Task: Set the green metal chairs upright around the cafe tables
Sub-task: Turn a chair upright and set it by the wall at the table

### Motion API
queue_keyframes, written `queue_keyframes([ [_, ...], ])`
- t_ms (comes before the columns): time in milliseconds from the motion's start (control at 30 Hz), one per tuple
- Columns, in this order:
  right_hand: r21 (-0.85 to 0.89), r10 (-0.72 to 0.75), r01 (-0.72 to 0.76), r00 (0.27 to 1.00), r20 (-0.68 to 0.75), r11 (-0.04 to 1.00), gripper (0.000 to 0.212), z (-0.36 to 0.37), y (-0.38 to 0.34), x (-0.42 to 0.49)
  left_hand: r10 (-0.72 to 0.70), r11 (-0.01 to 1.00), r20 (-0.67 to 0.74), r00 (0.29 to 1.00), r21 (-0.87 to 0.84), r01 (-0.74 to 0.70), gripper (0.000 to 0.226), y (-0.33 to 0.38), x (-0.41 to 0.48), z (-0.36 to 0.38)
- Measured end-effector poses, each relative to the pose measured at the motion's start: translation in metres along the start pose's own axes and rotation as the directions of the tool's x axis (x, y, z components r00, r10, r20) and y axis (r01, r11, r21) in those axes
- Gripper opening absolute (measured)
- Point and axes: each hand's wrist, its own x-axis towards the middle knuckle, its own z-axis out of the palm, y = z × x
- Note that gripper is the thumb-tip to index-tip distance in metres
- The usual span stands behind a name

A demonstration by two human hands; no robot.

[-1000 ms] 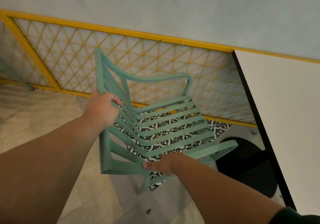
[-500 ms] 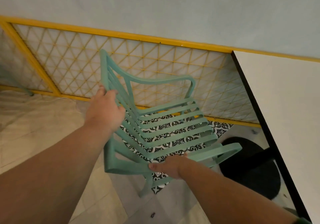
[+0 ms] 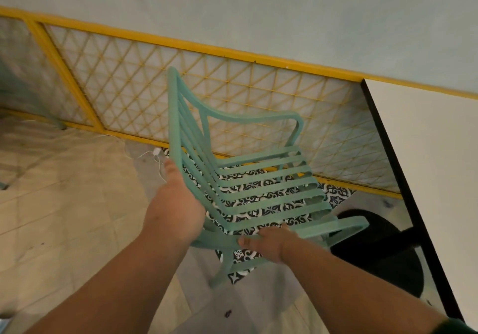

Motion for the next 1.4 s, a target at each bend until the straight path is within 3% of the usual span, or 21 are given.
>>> queue_keyframes([
  [167, -0.042, -0.030, 0.026, 0.996, -0.082, 0.999, 0.155, -0.011, 0.025, -0.005, 0.026, 0.998, -0.002, 1.000, -0.062, -0.026, 0.088, -0.001, -0.002, -0.003],
  [333, 0.025, 0.018, -0.013, 0.970, -0.242, 1.000, 0.135, -0.042, 0.068, -0.002, 0.029, 0.997, -0.017, 0.999, -0.073, -0.031, 0.085, -0.001, 0.003, -0.003],
  [400, 0.008, 0.057, -0.057, 0.983, -0.174, 0.998, 0.121, -0.050, 0.079, 0.001, 0.028, 0.997, -0.031, 0.999, -0.076, -0.030, 0.084, -0.002, 0.006, 0.000],
  [467, -0.114, 0.086, -0.092, 0.995, -0.054, 0.989, 0.119, -0.045, 0.086, 0.002, 0.036, 0.997, -0.038, 0.999, -0.072, -0.038, 0.084, -0.003, 0.007, 0.001],
  [533, -0.161, 0.072, -0.083, 0.995, -0.069, 0.984, 0.114, -0.034, 0.091, 0.005, 0.042, 0.996, -0.047, 0.998, -0.081, -0.046, 0.084, -0.003, 0.009, 0.001],
  [633, -0.088, 0.073, -0.085, 0.989, -0.133, 0.993, 0.095, -0.029, 0.092, 0.008, 0.057, 0.996, -0.051, 0.997, -0.066, -0.060, 0.084, -0.004, 0.012, 0.001],
  [700, -0.098, 0.089, -0.100, 0.990, -0.112, 0.990, 0.099, -0.030, 0.090, 0.009, 0.065, 0.996, -0.051, 0.997, -0.059, -0.068, 0.084, -0.004, 0.016, 0.000],
  [867, -0.051, 0.108, -0.113, 0.989, -0.096, 0.992, 0.132, -0.025, 0.084, 0.008, 0.088, 0.996, -0.041, 0.995, -0.015, -0.089, 0.081, -0.002, 0.028, -0.004],
  [1000, -0.060, 0.090, -0.097, 0.990, -0.105, 0.994, 0.112, -0.024, 0.083, 0.014, 0.118, 0.993, -0.043, 0.992, 0.007, -0.117, 0.076, 0.001, 0.041, -0.006],
  [1200, -0.101, 0.137, -0.145, 0.987, -0.086, 0.984, 0.110, -0.020, 0.072, 0.015, 0.159, 0.986, -0.007, 0.987, 0.051, -0.158, 0.077, 0.003, 0.064, -0.014],
  [1400, -0.038, 0.121, -0.124, 0.989, -0.081, 0.992, 0.092, -0.018, 0.066, 0.008, 0.242, 0.969, 0.012, 0.970, 0.056, -0.242, 0.072, 0.010, 0.093, -0.019],
])
